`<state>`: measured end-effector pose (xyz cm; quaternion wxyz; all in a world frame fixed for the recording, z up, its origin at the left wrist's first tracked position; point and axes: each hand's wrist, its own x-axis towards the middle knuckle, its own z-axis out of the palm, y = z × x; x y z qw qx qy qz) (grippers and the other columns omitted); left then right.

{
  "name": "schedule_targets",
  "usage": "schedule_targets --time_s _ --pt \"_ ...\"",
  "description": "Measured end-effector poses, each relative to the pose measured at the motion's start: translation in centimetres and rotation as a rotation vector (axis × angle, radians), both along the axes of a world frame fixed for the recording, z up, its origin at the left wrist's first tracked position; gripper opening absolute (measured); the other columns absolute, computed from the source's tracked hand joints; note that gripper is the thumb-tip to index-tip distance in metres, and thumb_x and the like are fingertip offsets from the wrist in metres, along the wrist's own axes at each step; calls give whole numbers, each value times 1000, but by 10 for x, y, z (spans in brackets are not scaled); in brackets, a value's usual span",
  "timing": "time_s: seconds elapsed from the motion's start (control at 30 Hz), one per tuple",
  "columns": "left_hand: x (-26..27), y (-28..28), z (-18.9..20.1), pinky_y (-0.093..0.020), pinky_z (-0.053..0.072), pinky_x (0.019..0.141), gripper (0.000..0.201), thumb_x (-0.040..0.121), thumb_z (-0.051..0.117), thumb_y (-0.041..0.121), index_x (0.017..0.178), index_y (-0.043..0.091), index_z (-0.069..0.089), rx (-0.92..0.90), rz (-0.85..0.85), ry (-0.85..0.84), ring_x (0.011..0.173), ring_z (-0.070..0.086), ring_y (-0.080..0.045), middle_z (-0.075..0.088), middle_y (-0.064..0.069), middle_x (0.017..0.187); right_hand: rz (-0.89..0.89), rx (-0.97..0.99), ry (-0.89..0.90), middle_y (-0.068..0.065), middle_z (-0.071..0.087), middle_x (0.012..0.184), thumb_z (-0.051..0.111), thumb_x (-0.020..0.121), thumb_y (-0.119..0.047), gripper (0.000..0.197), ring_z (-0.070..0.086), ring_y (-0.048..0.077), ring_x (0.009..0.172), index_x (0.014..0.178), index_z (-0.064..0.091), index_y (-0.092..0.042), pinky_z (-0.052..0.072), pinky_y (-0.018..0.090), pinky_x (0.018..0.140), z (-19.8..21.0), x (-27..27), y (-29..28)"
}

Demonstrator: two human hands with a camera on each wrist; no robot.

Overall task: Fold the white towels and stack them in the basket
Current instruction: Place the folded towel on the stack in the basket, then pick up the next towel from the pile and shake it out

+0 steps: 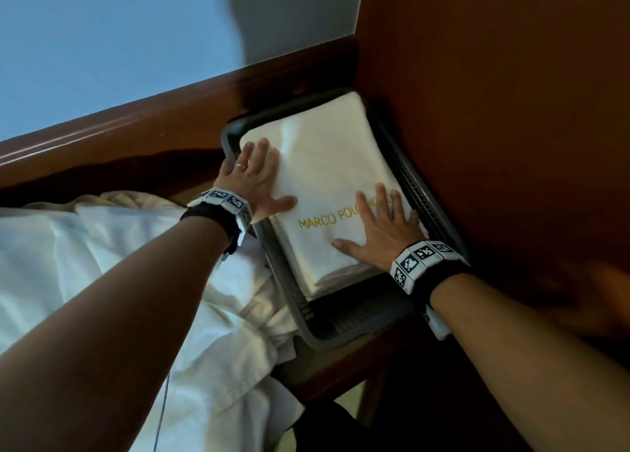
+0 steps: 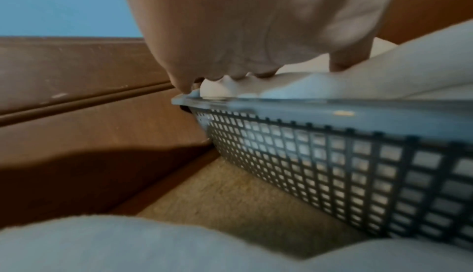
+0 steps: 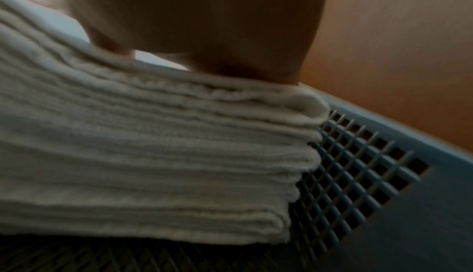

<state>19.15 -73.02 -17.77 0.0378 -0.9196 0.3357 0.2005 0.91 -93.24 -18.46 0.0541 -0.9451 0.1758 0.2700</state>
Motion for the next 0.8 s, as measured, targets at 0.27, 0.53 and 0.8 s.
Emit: schedule_targets --time_s 0.27,0.53,0.8 --pt "-52 3 -4 -51 1 125 120 69 27 99 159 29 -12 6 -109 17 154 -16 -28 -21 -1 166 -29 21 -9 12 -32 159 15 51 -105 127 -26 36 147 152 -19 -36 -4 71 113 0 -27 20" --pt "-61 57 57 -44 47 103 61 93 56 58 144 26 49 -180 -33 14 129 52 -28 53 -1 142 -72 -77 -37 6 10 164 50 80 -79 95 10 29 151 155 18 -29 17 59 117 39 -23 23" --pt "-81 268 124 -40 52 94 34 94 62 47 119 25 69 -315 234 5 111 64 -24 72 2 113 -13 141 -489 13 61 115 61 92 -31 23 57 37 110 105 67 -13 50 41 86 92 -23 195"
